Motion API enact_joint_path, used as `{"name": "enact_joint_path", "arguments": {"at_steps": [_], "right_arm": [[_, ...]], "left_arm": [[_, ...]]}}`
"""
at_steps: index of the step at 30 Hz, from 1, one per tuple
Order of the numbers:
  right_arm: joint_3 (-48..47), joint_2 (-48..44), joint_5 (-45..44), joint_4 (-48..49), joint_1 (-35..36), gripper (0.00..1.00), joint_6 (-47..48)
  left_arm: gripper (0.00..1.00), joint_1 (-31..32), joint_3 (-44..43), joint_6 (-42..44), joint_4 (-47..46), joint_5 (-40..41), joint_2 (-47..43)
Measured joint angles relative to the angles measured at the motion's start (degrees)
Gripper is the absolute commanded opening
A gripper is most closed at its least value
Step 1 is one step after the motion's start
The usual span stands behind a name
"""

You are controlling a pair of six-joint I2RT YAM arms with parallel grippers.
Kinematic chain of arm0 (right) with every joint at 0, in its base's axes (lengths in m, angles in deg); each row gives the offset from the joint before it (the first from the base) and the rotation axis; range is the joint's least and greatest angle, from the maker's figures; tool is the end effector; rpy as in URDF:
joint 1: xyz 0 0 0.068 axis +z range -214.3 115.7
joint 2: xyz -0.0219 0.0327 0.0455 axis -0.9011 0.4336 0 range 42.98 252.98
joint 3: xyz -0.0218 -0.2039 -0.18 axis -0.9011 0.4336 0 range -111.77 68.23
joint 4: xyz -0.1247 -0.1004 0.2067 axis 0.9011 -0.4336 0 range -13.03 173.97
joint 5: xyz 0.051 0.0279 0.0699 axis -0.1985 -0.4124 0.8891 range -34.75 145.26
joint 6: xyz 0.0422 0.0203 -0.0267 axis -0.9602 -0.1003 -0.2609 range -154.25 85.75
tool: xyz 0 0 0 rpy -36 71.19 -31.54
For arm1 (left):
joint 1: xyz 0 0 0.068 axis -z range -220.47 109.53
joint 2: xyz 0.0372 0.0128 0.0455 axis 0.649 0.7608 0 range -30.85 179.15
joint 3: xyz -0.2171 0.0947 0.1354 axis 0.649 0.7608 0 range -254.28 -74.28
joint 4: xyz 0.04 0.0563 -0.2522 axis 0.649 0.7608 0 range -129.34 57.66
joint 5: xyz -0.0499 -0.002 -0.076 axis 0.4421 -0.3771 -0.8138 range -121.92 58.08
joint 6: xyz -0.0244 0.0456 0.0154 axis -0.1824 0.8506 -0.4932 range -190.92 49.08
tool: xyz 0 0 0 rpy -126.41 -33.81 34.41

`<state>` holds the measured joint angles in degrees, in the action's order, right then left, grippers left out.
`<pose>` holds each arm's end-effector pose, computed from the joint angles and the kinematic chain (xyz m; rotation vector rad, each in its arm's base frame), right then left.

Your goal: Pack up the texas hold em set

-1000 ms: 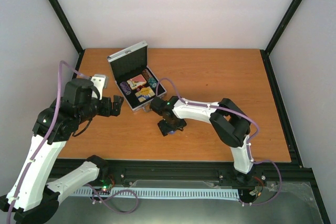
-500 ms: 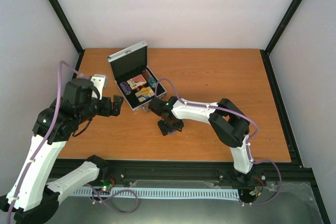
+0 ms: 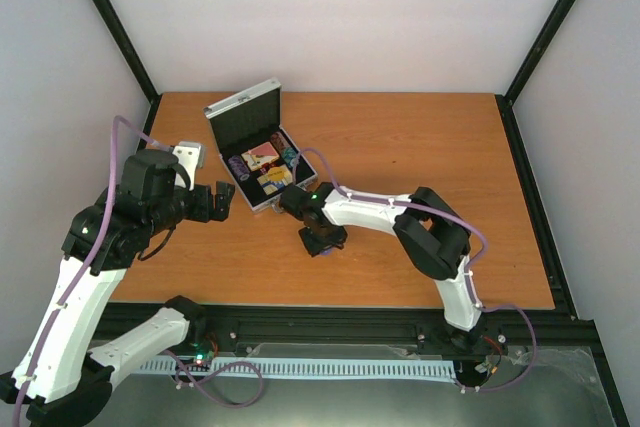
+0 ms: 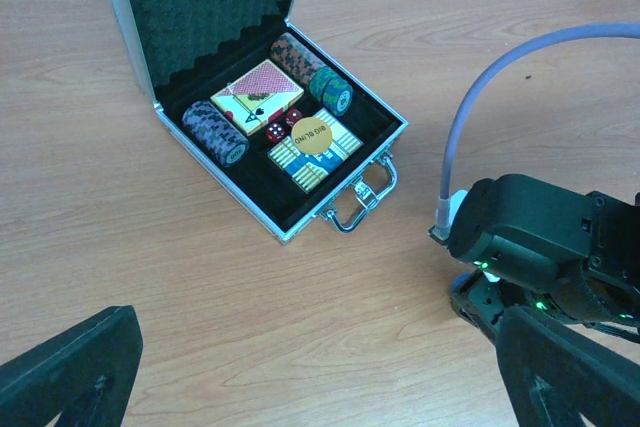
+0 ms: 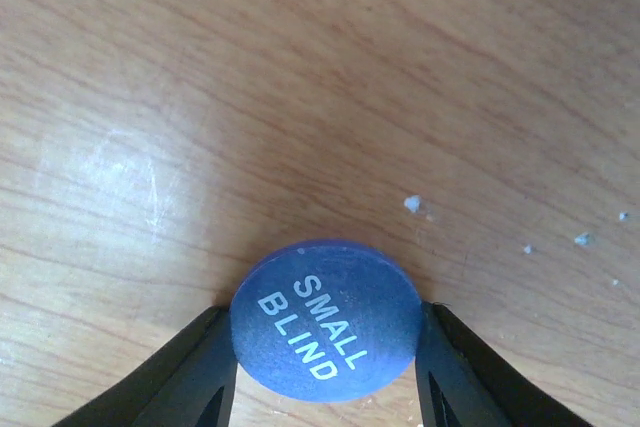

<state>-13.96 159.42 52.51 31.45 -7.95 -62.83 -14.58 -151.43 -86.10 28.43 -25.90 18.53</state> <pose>0.2118 0.3155 0.1522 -0.7343 2.9786 0.0042 0.1104 -0.0495 0.4108 0.1568 2.2724 -0.2602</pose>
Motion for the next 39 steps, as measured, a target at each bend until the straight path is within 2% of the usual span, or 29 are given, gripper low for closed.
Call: {"name": "enact_joint_path", "arguments": {"at_steps": [6,15,25,36,39], "right_arm": [[-4.7,0.94,-1.42,-3.15,-0.02,0.45,-0.02],[-18.93,3.39,-2.69,-5.73,-0.02,0.46,0.5],[-45.51,21.29,-3.61,-7.23,-1.62,0.45,3.08],[-49.53,23.71,0.13,0.52,-6.91,0.46,2.6],[-51.41,25.9,1.11,2.6,-7.28,0.53,2.4]], "left_arm": [[1.0,0.0,0.02,0.02,0.0,0.2,-0.02],[1.0,0.0,0.0,0.0,0.02,0.22,-0.13],[1.0,0.0,0.0,0.0,0.52,0.2,-0.44],[1.0,0.0,-0.04,-0.02,1.79,0.2,-0.94],[1.0,0.0,-0.07,-0.02,1.95,0.2,-0.92]]}}
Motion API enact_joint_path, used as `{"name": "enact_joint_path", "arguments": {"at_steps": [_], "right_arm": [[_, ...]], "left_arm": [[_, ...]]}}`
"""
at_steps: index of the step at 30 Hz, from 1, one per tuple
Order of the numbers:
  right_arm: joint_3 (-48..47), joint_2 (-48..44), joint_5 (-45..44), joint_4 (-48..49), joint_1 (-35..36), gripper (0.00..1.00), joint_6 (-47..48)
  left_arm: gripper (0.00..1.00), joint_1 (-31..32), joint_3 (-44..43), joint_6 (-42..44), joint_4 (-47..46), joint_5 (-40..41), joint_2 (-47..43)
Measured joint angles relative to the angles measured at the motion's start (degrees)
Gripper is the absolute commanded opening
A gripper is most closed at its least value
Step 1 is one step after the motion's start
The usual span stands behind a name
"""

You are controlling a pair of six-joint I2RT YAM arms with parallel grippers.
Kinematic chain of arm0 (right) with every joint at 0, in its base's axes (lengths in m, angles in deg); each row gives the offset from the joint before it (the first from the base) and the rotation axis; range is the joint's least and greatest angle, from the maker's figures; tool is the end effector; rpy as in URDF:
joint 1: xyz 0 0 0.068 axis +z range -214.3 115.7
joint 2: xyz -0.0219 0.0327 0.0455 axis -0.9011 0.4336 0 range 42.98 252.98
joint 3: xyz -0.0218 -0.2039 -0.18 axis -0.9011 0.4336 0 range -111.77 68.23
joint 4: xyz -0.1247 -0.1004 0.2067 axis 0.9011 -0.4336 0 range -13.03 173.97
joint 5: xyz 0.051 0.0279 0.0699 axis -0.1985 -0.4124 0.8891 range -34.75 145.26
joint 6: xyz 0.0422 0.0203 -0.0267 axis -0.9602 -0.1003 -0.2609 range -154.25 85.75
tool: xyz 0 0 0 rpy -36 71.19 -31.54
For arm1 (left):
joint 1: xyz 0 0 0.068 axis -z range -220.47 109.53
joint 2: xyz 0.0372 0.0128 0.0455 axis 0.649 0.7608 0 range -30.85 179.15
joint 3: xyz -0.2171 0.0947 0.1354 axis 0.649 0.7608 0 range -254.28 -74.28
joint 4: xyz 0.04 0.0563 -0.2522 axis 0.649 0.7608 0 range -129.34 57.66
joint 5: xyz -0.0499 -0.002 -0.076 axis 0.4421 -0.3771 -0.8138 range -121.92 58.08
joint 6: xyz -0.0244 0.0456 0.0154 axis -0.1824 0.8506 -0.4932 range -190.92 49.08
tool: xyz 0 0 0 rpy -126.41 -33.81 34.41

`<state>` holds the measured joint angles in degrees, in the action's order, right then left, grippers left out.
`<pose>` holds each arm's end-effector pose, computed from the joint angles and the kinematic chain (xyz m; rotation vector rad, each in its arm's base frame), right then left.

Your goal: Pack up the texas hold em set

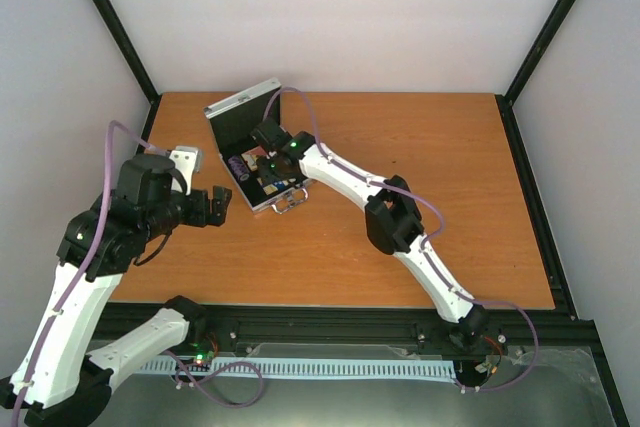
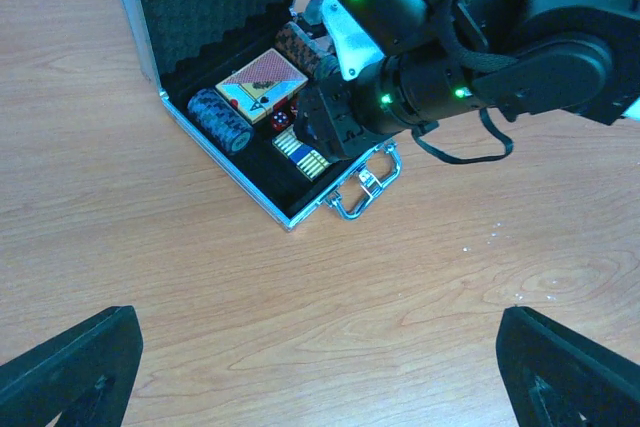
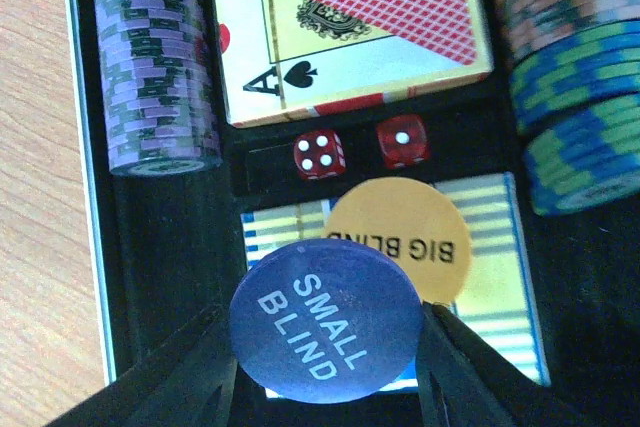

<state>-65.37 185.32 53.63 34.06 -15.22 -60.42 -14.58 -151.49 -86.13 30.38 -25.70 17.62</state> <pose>0.3526 0.4055 0.2033 -0.5179 2.6085 0.4258 0.1039 -0.0462 0.4098 0.1568 2.2883 -0.2502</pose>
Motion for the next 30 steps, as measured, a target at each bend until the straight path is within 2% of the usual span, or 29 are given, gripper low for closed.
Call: {"name": "enact_joint_path", "arguments": {"at_steps": [5,10,12,15,18,25,30], "right_arm": [[-1.31,3.3,2.16,2.51,-0.24,0.77,-0.17],[-1.62,3.96,2.49,3.45,-0.42,0.83,-0.59],[-1.68,3.96,2.54,3.45,-0.59,0.89,-0.52],[-1.66,3.89,2.51,3.21,-0.72,0.91,-0.11],[-0.37,2.75,2.51,3.02,-0.85,1.0,0.31],[6.99,-7.02,1.73,2.16,-0.85,1.0,1.73],[12.33,-15.93,1.46,2.01,-1.09,1.0,2.84]], "left_arm": [[1.0,0.0,0.0,-0.02,0.44,0.0,0.02],[1.0,0.0,0.0,-0.02,0.63,0.02,0.11],[1.0,0.0,0.0,-0.04,0.63,0.02,0.15],[1.0,0.0,-0.04,-0.04,0.63,0.04,0.33],[1.0,0.0,-0.61,-0.04,0.57,0.2,1.07],[1.0,0.0,-6.12,0.07,-0.59,0.35,6.19],[1.0,0.0,-15.13,0.94,-2.21,1.73,14.67]]}}
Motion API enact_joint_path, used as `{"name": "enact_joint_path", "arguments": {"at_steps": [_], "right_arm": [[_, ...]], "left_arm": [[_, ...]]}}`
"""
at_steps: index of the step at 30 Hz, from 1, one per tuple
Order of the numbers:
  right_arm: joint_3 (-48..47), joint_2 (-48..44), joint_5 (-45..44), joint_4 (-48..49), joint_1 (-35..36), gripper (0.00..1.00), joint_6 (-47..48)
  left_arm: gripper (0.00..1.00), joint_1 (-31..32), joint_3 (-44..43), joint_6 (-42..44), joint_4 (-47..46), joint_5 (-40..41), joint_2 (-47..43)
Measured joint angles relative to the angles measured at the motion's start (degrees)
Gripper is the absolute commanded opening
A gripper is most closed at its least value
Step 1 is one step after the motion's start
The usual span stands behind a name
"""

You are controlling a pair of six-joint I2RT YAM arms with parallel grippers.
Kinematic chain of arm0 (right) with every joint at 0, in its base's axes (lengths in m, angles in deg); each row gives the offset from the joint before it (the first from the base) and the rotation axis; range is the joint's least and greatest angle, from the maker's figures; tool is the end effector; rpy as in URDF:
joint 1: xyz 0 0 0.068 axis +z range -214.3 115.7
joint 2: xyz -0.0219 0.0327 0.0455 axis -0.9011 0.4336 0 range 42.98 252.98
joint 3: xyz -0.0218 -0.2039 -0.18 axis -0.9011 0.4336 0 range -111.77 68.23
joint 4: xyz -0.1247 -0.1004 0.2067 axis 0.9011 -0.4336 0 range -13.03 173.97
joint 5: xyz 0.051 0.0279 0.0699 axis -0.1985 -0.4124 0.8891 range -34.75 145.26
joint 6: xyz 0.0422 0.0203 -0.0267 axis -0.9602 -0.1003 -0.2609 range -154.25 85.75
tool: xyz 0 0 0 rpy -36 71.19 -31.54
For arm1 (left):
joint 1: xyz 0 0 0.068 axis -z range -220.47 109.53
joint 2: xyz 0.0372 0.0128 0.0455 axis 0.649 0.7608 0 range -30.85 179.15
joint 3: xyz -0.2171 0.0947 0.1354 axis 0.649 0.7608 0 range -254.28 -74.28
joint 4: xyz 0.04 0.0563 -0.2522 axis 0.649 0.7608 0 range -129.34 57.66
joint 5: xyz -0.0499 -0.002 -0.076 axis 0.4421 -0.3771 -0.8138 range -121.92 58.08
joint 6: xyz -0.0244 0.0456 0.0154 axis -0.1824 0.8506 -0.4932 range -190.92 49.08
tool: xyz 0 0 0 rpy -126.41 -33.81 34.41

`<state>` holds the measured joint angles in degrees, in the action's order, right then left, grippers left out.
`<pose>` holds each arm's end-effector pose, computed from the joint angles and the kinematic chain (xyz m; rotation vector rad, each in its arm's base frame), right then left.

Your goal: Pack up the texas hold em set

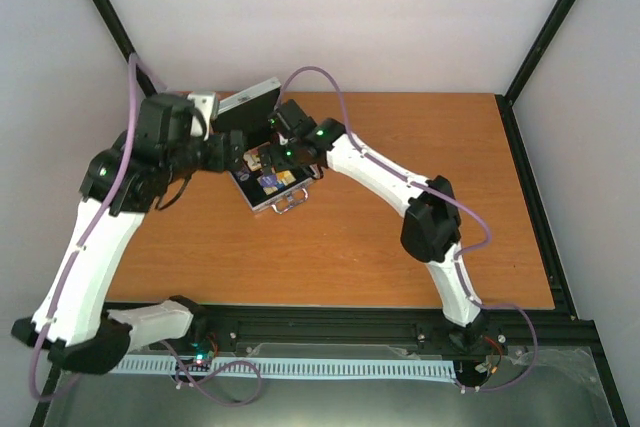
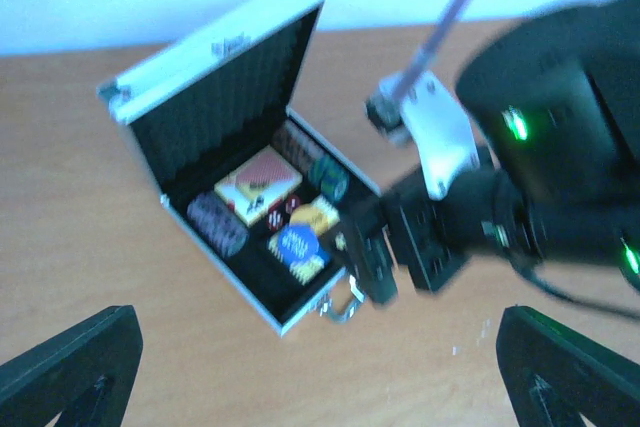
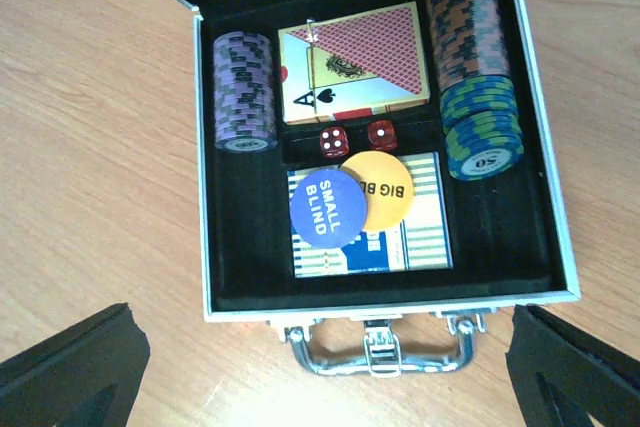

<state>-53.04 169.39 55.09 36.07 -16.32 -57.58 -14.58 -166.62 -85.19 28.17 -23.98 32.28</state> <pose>0.3293 0.3656 0.2762 -0.5477 2.5122 0.4980 0.1561 -0.0703 0.4532 0.1517 2.2364 -0.2265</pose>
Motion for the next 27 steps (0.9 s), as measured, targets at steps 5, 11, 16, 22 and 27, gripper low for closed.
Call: {"name": "enact_joint_path", "arguments": {"at_steps": [5,11,16,22,27], "right_arm": [[6.91,-6.36,2.01,0.42,-1.97,1.0,1.2],[17.86,-11.13,6.19,1.4,-8.96,1.0,3.43],[23.15,-14.25,11.17,2.01,-13.53,1.0,5.64],[29.4,-18.38,21.53,5.73,-13.94,1.0,8.24],[35.58,-20.13,32.02,9.33,-14.6,1.0,9.44]], "left_arm": [[1.0,-0.26,-10.95,0.68,-2.99,0.85,11.52],[1.0,-4.33,-25.64,0.35,-4.98,-1.05,26.86],[1.0,-9.55,-34.1,-1.01,-6.54,-3.23,36.61],[0.99,-15.06,-38.91,-4.44,-10.67,-8.68,46.16],[0.98,-17.9,-44.04,-6.36,-12.87,-14.32,55.47]]}}
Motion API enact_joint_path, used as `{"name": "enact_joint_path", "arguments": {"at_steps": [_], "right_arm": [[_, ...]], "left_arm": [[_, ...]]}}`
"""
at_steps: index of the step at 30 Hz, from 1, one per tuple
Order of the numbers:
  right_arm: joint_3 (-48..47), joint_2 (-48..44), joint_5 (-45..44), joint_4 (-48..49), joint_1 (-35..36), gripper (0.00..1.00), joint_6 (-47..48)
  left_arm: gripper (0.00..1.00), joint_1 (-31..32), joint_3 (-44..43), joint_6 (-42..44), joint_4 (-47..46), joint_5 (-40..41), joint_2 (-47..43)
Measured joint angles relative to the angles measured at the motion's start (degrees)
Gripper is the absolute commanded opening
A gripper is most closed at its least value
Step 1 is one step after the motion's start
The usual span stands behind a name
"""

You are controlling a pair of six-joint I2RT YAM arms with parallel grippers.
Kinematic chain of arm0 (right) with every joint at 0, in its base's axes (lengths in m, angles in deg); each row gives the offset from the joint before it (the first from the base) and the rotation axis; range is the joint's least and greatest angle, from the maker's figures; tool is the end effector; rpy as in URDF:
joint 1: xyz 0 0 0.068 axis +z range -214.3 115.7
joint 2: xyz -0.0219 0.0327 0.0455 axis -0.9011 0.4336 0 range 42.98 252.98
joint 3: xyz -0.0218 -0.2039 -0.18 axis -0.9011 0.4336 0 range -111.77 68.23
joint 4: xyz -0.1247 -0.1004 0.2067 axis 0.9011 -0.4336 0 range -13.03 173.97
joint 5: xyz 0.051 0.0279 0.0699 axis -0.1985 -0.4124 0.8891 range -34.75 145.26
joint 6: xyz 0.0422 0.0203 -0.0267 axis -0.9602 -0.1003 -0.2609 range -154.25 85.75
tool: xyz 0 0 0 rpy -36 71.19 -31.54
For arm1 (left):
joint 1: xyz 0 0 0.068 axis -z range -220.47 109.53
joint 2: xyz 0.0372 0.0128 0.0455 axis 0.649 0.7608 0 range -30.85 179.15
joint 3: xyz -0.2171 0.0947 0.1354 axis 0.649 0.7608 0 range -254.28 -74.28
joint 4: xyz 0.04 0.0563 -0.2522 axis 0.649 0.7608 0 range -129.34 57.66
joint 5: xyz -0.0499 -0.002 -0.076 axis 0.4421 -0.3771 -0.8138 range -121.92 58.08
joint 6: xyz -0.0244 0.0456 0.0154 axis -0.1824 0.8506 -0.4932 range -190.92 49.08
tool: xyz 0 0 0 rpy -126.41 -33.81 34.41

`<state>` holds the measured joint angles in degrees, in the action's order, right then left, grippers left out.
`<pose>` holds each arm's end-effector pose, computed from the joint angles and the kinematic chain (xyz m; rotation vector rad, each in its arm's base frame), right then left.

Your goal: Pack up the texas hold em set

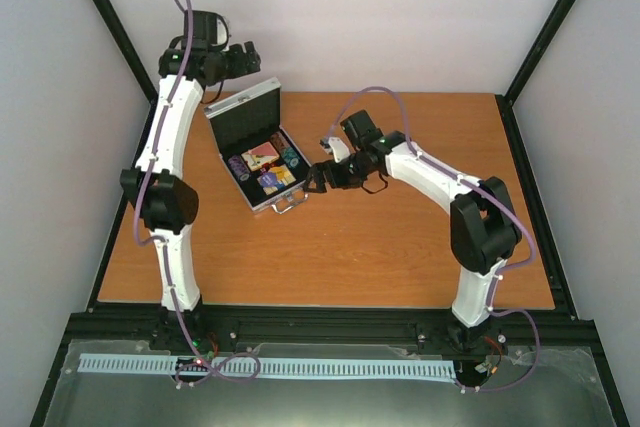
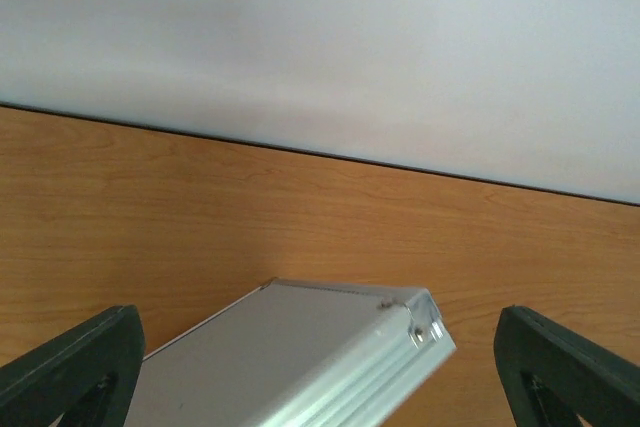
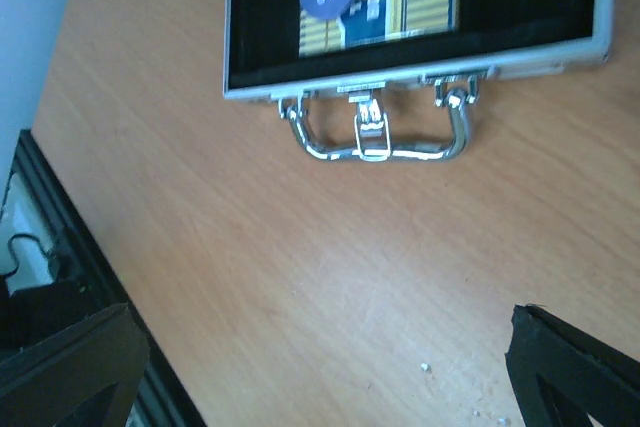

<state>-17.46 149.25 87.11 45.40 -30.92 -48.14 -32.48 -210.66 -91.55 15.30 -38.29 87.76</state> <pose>0.3218 0.2347 0.2475 -0.6657 2.6212 1.0031 0.4441 -0.0664 0.4115 -0.1846 2.2314 -0.3971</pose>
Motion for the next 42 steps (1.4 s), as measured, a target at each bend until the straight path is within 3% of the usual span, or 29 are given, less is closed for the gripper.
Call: {"name": "enact_joint_path", "arguments": {"at_steps": [7,15,27,42], "right_arm": [[5.53,-1.18,7.48,0.98,-2.32,1.0,2.19],[5.73,-2.4,11.8,0.85,-3.37,1.0,4.07],[9.77,-6.62,14.12,0.72,-3.69,1.0,5.25],[15.72,-6.58,19.08,9.33,-4.22,1.0,-0.5]], "left_arm": [[0.97,-2.19,-1.86,-1.29,-1.57,-7.13,6.78],[0.96,-4.11,1.75,-1.46,-2.8,-11.82,6.67],[0.95,-4.31,27.67,-6.01,-7.98,-21.27,-6.91],[0.95,-3.54,43.36,-7.87,-13.6,-26.43,-19.89]]}}
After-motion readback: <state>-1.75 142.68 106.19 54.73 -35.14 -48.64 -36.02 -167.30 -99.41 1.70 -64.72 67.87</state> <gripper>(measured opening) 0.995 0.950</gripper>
